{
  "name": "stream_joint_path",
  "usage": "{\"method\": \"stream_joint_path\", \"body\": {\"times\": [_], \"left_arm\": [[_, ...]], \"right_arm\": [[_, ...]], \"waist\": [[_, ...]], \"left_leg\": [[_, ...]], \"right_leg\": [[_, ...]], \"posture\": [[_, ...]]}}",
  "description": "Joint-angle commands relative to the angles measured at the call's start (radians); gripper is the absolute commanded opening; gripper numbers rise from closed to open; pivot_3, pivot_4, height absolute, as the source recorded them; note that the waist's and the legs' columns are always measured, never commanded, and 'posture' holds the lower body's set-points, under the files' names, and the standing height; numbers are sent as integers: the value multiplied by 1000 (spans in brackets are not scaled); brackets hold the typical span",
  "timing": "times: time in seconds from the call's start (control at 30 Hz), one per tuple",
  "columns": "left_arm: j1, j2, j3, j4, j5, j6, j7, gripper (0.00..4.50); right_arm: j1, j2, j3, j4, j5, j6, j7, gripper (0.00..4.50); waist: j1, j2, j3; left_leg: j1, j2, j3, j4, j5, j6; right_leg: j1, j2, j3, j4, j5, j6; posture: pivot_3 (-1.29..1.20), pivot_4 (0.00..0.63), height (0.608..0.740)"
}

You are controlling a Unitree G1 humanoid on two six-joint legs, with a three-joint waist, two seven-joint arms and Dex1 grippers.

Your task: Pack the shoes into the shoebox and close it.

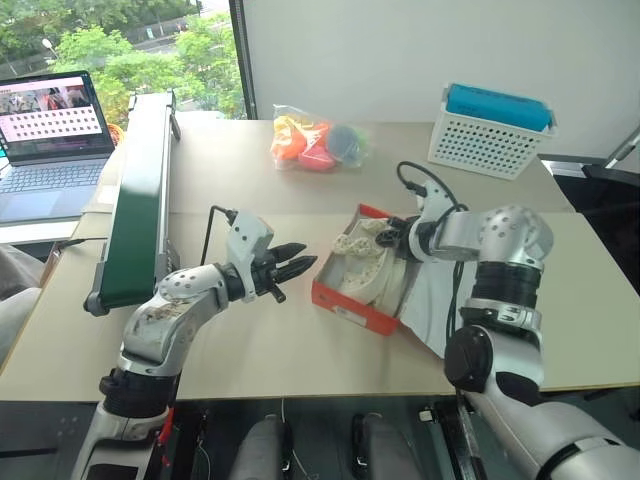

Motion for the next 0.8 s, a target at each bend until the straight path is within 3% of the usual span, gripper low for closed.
{"method": "stream_joint_path", "body": {"times": [0.03, 0.17, 0.43, 0.57, 0.8], "left_arm": [[-15, -7, -5, -12, 13, -39, -10, 1609], [-1, 20, -27, -33, 14, -60, -66, 1609], [27, 162, -29, -37, 26, -111, -215, 1609], [31, 178, -32, -44, 27, -112, -232, 1609], [47, 171, -42, -97, 14, -89, -236, 1609]], "right_arm": [[-3, -50, 187, 70, -61, -73, 151, 1182], [-3, -102, 377, 153, -136, -161, 314, 1182], [23, -182, 545, 177, -235, -250, 497, 1182], [106, -273, 708, -39, -239, -241, 650, 1182], [222, -402, 823, -443, -128, -139, 851, 1182]], "waist": [[0, 0, 0], [0, 0, 0], [8, 0, -1], [19, 0, -1], [27, 0, -1]], "left_leg": [[0, 0, 0, 0, 0, 0], [1, 0, 0, 0, 0, 0], [2, 0, -1, 0, 0, 0], [2, 0, -2, 0, -1, 1], [2, 0, -2, 0, -1, 1]], "right_leg": [[0, 0, 0, 0, 0, 0], [1, 0, 0, 0, 0, 0], [2, 0, -1, -1, 0, 0], [4, -1, -2, -2, 0, 1], [4, -1, -2, -3, -1, 1]], "posture": [[0, 150, 699], [0, 150, 699], [0, 150, 699], [0, 150, 699], [0, 150, 699]]}}
